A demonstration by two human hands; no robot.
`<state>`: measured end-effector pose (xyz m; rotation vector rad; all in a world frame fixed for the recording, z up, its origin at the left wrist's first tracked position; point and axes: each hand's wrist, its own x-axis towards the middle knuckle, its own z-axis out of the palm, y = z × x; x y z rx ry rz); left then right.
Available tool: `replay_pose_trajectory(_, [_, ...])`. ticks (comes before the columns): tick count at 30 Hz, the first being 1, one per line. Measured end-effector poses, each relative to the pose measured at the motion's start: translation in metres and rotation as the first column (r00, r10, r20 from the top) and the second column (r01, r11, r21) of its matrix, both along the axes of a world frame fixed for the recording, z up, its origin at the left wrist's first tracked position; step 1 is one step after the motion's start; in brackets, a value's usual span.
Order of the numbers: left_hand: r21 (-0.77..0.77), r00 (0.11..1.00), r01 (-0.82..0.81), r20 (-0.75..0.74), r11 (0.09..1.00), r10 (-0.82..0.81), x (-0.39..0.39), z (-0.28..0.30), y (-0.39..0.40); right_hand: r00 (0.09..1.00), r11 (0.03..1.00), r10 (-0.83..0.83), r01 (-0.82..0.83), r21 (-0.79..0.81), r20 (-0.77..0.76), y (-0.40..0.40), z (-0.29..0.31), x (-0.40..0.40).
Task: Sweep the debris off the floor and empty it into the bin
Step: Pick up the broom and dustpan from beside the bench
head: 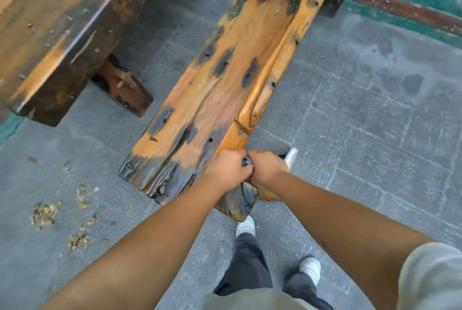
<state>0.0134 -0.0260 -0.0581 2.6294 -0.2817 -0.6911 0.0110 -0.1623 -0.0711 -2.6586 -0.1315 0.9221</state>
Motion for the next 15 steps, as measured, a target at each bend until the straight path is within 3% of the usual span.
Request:
replay_pose_trajectory(5, [-0.173,0.998,-0.024,-0.058,0.985,0.014,-0.007,0.015,-0.045,0.992,0.992,-0.123,0.123,-0.032,0.017,-0.044,0.016,-0.014])
replay_pose_trajectory(9, [-0.362,0.964,-0.188,-0.248,0.913,0.1,-0.024,0.026,-0.078,0.975,0.975,-0.22,0.22,0.016,0.038,-0.081,0.032,-0.035])
replay_pose_trajectory(11, [-0.482,0.882,-0.35,-0.459,0.803,0.109,-0.037,0.038,-0.093,0.948,0.948,-0.313,0.309,0.084,0.054,-0.108,0.042,-0.052])
replay_pose_trajectory(15, [-0.414,0.718,-0.622,-0.64,0.665,0.273,-0.073,0.043,-0.114,0.911,0.892,-0.403,0.37,0.258,0.088,-0.161,0.061,-0.09])
